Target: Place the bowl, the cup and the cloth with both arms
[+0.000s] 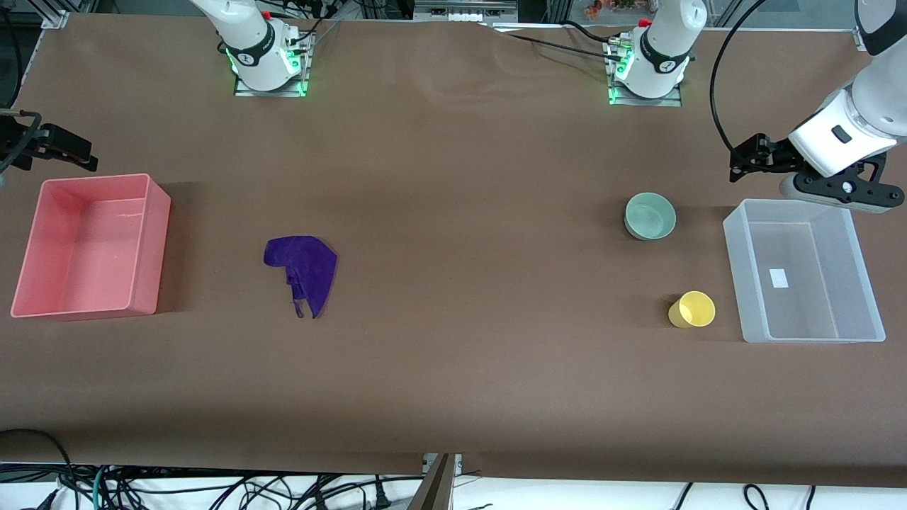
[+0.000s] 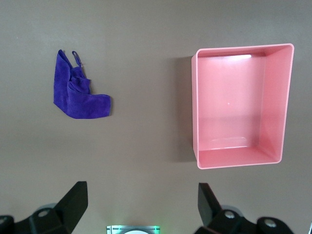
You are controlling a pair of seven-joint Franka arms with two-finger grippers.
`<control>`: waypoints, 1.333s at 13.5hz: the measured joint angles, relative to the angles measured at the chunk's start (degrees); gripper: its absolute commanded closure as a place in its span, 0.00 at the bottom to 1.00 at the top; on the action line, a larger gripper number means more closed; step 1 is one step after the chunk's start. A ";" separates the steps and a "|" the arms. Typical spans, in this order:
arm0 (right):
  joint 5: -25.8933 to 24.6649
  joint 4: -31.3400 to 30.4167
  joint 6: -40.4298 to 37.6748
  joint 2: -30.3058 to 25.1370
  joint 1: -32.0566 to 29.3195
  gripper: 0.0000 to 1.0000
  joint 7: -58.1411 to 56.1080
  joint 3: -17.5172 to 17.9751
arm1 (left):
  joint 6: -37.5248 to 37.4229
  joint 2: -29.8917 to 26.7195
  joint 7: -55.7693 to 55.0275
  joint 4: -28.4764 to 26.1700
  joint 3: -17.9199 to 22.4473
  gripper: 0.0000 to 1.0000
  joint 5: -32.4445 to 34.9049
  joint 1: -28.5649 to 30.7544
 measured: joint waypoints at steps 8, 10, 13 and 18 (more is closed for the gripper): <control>0.00 0.00 0.02 0.00 -0.02 0.00 -0.03 -0.03 | -1.00 0.00 0.00 0.00 0.00 0.00 0.00 0.00; 0.00 0.00 0.02 0.03 -0.03 0.00 -0.03 -0.06 | -1.01 0.00 0.00 0.00 0.00 0.00 0.00 0.00; 0.00 0.00 0.02 0.34 -0.03 0.00 -0.03 -0.06 | -1.03 0.00 0.00 0.00 0.00 0.00 0.00 0.00; 0.02 0.00 0.05 0.59 -0.01 0.00 -0.03 -0.01 | -1.08 0.00 0.00 0.00 0.01 0.00 0.00 0.00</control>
